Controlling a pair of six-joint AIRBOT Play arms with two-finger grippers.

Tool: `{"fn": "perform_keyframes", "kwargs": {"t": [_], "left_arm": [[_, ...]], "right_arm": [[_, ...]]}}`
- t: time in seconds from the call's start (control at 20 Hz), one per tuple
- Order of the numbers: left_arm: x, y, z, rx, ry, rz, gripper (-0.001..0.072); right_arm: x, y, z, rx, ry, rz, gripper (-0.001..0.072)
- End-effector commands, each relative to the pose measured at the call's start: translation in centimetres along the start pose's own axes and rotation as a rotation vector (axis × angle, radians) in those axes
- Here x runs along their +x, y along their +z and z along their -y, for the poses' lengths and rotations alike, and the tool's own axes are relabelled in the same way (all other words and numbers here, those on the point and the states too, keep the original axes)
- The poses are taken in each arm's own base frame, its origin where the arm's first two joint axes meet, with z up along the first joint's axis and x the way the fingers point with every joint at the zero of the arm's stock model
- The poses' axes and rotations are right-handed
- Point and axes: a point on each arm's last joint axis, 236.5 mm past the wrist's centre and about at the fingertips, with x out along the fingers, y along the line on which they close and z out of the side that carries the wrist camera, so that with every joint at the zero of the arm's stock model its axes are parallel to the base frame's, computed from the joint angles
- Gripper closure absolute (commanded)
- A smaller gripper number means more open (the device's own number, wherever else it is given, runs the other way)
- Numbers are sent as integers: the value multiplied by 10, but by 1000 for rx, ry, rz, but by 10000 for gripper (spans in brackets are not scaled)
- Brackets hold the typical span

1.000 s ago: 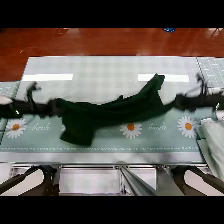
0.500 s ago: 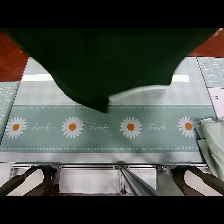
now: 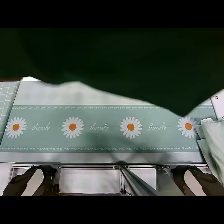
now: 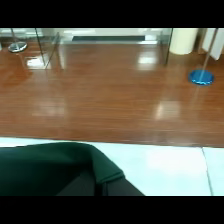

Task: Fold the shirts.

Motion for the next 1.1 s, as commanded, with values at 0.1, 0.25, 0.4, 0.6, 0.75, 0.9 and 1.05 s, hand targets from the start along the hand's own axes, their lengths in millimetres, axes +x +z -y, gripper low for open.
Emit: {"fn": "perform_keyframes", "kwargs": {"t": [0.1, 0.25, 0.4, 0.6, 0.75, 0.9, 1.05], "left_arm": [[-87, -5, -16, 73, 221, 71, 690], [-95, -21, -31, 85, 259, 8, 690], [-67, -54, -50, -3, 305, -118, 690], [28, -126, -77, -74, 319, -344, 690], [112, -198, -102, -95, 329, -536, 690], [201, -251, -128, -155, 347, -617, 689], [283, -299, -146, -237, 354, -629, 690]], "right_arm": [[-36, -20, -7, -20, -22, -38, 686], [-26, -41, -5, -3, -17, -122, 686], [6, -83, 1, 46, 8, -278, 686], [87, -154, 9, 159, 82, -424, 686], [160, -214, 15, 245, 149, -543, 686], [234, -269, 15, 258, 197, -673, 686], [310, -317, 24, 295, 178, -736, 686]]}}
